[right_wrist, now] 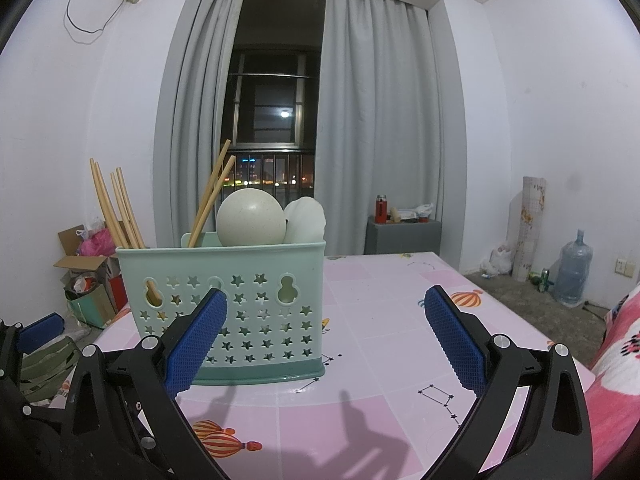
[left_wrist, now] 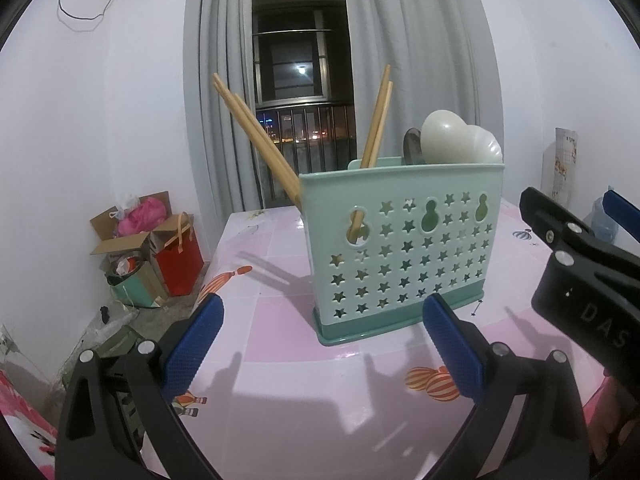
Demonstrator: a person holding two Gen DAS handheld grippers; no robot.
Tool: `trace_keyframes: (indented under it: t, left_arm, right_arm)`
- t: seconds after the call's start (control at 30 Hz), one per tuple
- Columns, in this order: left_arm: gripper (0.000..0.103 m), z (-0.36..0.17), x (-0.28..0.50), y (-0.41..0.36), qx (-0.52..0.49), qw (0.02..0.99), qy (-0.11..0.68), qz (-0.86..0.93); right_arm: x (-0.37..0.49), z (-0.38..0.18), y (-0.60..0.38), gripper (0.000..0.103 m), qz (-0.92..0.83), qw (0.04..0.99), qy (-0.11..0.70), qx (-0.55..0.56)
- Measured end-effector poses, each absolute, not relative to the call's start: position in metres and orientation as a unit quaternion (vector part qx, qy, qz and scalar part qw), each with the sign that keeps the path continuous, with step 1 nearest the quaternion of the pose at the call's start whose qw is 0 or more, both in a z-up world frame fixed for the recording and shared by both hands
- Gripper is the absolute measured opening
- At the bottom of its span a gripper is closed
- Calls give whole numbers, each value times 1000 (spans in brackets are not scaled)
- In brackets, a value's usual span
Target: Organize utensils
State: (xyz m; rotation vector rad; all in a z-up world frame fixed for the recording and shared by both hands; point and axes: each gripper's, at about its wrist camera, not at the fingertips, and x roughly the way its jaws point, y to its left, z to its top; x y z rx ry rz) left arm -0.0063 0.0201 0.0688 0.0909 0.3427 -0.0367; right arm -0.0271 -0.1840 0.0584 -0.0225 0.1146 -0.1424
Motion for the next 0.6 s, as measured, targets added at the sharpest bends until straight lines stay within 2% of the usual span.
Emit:
trace_keyframes:
  t: [0.6]
  left_arm:
    - [98, 67, 4, 16, 52, 984, 170, -21]
  right_arm:
    - [-27, 59, -185, 95, -71, 996, 57, -11]
